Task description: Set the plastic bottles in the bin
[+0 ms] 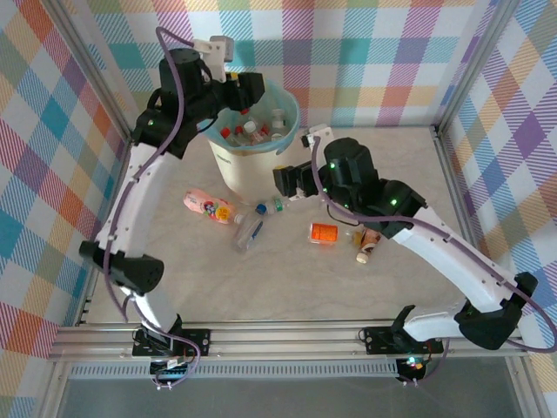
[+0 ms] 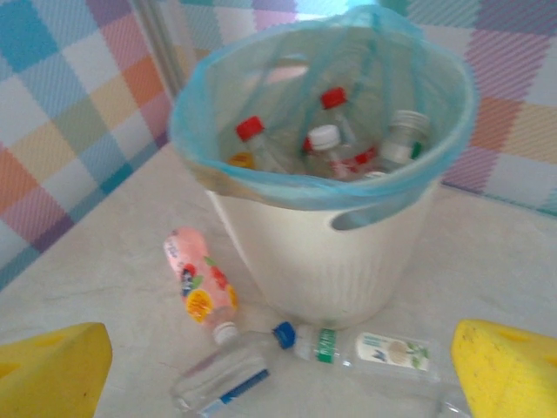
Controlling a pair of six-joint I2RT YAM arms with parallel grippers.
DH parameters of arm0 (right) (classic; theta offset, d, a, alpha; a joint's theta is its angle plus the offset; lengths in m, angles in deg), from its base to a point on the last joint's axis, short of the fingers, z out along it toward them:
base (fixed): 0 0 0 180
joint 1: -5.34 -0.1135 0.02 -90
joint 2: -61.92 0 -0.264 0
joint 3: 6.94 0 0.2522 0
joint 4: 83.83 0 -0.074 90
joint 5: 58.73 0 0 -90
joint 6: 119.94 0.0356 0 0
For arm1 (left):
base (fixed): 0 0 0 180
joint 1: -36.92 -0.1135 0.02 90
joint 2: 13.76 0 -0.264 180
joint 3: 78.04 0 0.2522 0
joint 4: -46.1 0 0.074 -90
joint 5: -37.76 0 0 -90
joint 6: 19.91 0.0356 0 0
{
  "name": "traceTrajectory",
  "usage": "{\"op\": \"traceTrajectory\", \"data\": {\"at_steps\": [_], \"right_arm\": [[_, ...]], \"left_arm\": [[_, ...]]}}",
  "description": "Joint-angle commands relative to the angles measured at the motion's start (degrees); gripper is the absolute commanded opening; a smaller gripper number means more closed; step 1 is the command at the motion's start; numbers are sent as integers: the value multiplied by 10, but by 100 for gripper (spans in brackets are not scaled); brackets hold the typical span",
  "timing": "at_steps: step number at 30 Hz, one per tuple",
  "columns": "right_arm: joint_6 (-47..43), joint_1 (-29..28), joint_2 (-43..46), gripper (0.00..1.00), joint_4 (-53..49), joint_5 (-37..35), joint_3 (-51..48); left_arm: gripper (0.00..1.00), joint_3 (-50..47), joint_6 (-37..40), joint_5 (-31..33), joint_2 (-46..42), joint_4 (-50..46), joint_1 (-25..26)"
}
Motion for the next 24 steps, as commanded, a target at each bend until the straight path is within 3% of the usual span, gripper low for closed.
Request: {"op": "traceTrajectory", "data": {"at_steps": [1, 6, 11, 15, 21, 24], "right_arm": [[-17, 44, -11, 98, -80, 22, 19], [-13, 150, -31, 98, -149, 106, 9], [-40, 230, -67, 96, -162, 132, -25], [-162, 239, -109, 89, -141, 152, -77], [-300, 237, -140, 92, -130, 269, -140], [-371, 230, -113, 92, -70, 302, -212]], "left_arm": [[64, -72, 53, 5, -75, 13, 14], [66, -221, 79, 1, -182, 47, 23], [67, -361, 118, -13, -283, 63, 39], [68, -451, 162, -42, -353, 51, 43], [70, -525, 219, -54, -433, -12, 44], [78, -564, 227, -55, -465, -27, 44]]}}
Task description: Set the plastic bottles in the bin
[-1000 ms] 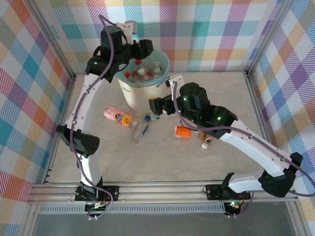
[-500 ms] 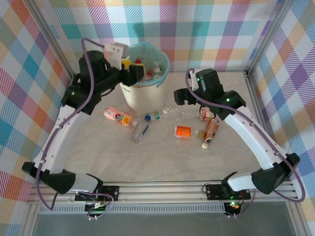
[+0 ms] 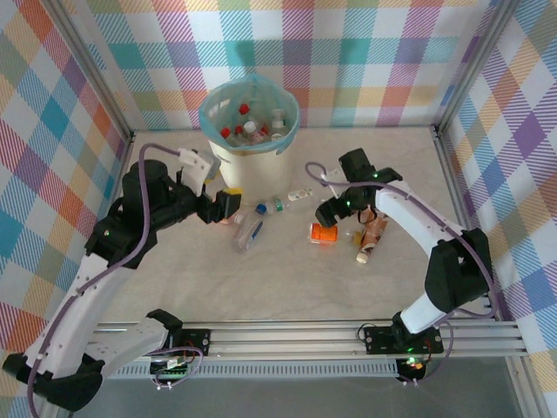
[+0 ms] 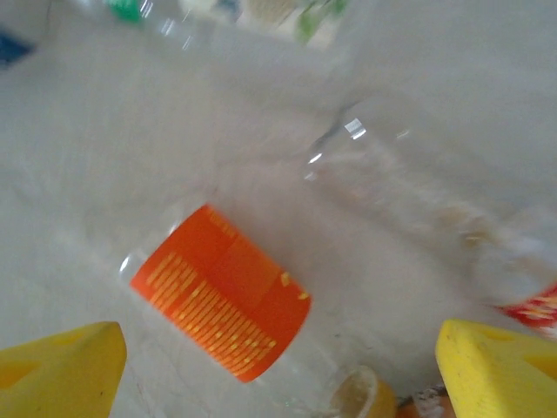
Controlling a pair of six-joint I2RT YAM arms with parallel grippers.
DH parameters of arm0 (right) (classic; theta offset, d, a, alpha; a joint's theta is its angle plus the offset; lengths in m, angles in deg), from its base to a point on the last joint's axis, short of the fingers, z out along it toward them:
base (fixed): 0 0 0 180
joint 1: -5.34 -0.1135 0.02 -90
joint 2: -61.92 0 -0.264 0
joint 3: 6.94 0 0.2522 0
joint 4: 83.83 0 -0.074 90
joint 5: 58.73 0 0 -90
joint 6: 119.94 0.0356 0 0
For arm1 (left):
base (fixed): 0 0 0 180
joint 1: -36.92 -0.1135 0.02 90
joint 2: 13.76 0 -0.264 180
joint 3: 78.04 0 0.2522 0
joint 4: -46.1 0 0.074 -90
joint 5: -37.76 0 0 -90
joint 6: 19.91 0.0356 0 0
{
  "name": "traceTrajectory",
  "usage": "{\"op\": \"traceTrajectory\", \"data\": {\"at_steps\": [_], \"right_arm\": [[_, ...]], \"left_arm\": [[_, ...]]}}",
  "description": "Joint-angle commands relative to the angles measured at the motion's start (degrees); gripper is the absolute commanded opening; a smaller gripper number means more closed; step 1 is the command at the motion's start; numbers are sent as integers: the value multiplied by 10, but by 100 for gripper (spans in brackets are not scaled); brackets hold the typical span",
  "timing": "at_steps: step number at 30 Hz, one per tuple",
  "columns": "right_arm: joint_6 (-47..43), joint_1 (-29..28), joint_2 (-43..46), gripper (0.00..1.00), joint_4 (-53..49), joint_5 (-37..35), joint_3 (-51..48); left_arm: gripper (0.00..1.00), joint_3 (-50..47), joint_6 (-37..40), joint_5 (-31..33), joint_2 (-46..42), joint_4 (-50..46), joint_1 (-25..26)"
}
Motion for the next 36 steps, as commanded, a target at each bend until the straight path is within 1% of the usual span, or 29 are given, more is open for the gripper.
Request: {"op": "traceTrajectory", "data": {"at_steps": [1, 4, 5, 6, 9, 12, 16, 23, 26, 29, 31, 36], "right_arm": [[-125, -11, 43, 92, 67, 72, -60], [-173, -11, 59, 93, 114, 84, -116], [-190, -11, 58, 93, 114, 90, -123], [-207, -12, 54, 93, 111, 88, -129], [-232, -13, 33, 95, 91, 60, -126], [-253, -14, 19, 96, 96, 30, -132], [-268, -15, -11, 98, 99, 16, -134], [-262, -26, -68, 94, 109, 4, -119], [-263, -31, -89, 90, 112, -3, -118], [-263, -40, -101, 81, 112, -12, -117], [-260, -46, -96, 72, 109, -16, -114], [-238, -61, -52, 60, 94, -22, -109]], "left_arm": [[78, -38, 33, -13, -33, -31, 5], [84, -71, 36, -6, -61, -33, 5], [87, -80, 41, -6, -69, -34, 5], [88, -89, 49, -9, -76, -36, 5], [89, -102, 68, -16, -93, -52, 5], [89, -107, 82, -28, -102, -72, 5], [89, -115, 89, -35, -109, -85, 5], [88, -125, 70, -8, -112, -95, 4], [88, -128, 68, -1, -120, -99, 5], [88, -128, 65, 10, -127, -105, 5], [87, -126, 58, 17, -133, -104, 4], [87, -122, 38, 18, -141, -76, 5]]}}
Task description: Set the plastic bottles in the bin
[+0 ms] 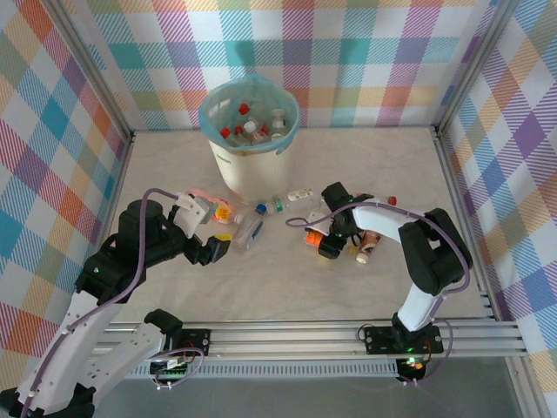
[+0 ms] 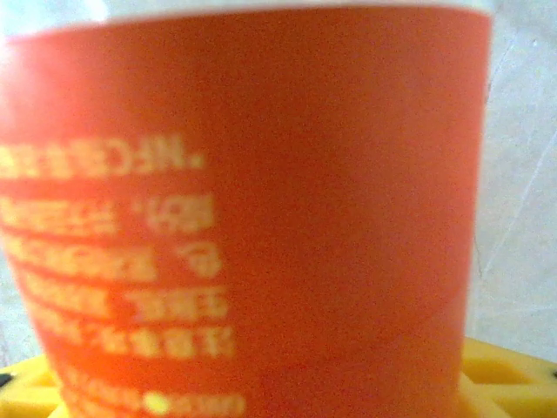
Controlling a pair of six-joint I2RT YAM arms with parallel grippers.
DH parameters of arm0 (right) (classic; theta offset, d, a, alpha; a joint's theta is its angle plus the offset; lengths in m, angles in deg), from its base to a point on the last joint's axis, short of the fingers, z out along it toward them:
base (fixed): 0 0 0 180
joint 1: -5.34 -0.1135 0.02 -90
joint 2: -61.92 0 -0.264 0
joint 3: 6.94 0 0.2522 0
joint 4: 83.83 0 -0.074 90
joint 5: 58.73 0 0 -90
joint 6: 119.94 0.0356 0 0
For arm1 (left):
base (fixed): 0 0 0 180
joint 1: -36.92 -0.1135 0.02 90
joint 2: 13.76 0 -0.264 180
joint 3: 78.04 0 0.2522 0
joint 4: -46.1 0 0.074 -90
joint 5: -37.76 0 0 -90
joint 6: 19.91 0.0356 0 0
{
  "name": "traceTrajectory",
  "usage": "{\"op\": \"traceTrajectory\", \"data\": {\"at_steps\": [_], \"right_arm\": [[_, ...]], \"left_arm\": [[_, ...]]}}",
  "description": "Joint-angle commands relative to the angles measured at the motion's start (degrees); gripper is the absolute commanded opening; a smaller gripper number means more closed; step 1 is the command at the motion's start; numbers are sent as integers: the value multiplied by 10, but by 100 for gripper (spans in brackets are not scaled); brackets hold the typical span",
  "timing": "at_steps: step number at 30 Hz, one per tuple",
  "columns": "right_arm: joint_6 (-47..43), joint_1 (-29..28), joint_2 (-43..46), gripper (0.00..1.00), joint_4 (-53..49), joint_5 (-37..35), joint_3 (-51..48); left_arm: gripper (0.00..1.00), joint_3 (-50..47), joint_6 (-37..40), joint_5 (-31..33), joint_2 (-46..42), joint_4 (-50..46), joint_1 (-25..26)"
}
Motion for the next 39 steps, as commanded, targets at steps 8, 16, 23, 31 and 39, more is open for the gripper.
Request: {"op": "traceTrajectory", "data": {"at_steps": [8, 16, 23, 31, 39], "right_arm": [[128, -21, 214, 57, -6, 99, 15], [299, -22, 367, 54, 202, 264, 2], [330, -41, 356, 54, 260, 339, 55], [290, -93, 338, 55, 244, 370, 95], [275, -110, 325, 56, 219, 383, 118]], "left_arm": [[87, 36, -109, -25, 29, 127, 5], [93, 99, -275, -196, 152, 313, 16], [96, 145, -156, -227, 205, 314, 105], [93, 200, -105, -234, 254, 266, 147], [79, 200, -110, -231, 256, 273, 154]]}}
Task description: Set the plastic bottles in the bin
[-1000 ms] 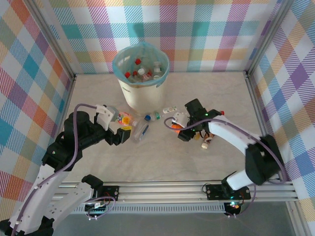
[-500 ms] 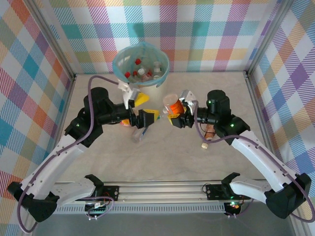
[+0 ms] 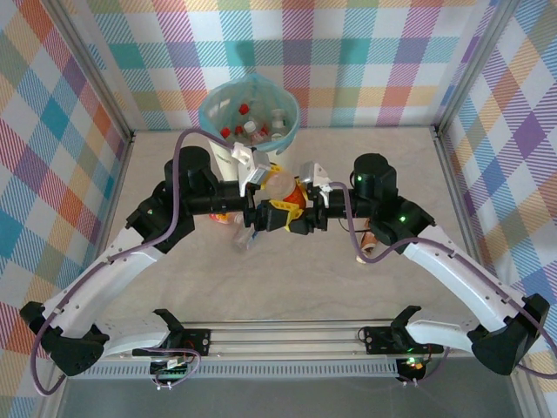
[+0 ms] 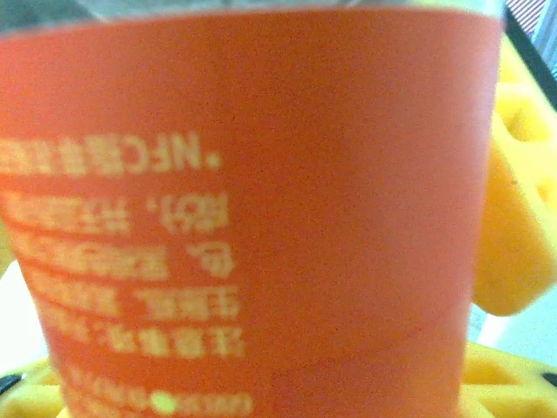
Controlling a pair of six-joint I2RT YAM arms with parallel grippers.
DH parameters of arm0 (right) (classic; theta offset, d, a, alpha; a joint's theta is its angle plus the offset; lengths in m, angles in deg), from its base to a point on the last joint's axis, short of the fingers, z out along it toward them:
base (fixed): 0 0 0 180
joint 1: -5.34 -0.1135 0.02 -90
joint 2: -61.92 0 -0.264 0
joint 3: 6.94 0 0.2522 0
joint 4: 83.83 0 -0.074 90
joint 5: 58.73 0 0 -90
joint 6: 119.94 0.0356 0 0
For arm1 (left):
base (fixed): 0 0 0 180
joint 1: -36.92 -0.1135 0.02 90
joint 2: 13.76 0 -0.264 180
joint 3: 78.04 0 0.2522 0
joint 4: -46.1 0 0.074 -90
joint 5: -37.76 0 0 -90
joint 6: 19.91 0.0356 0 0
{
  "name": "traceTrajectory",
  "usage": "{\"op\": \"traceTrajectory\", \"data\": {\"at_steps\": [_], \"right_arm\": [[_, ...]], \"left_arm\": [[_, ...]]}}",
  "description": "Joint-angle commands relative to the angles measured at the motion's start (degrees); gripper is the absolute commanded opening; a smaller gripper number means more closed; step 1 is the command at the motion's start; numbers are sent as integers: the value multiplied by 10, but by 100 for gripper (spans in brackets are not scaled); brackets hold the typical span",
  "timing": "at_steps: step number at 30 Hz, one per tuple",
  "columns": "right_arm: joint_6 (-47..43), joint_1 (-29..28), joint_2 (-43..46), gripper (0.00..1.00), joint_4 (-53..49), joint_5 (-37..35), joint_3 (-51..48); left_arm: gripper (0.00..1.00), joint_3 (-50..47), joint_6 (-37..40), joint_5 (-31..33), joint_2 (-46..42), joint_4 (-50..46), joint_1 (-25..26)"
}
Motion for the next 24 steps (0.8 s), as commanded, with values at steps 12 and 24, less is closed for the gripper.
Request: {"op": "traceTrajectory", "data": {"at_steps": [12, 24], "right_arm": [[-22, -6, -16, 60, -7, 18, 50], [-22, -6, 7, 95, -3, -153, 92]], "left_arm": [[50, 18, -5, -4, -27, 25, 9], [25, 68, -42, 119, -26, 44, 9]]}}
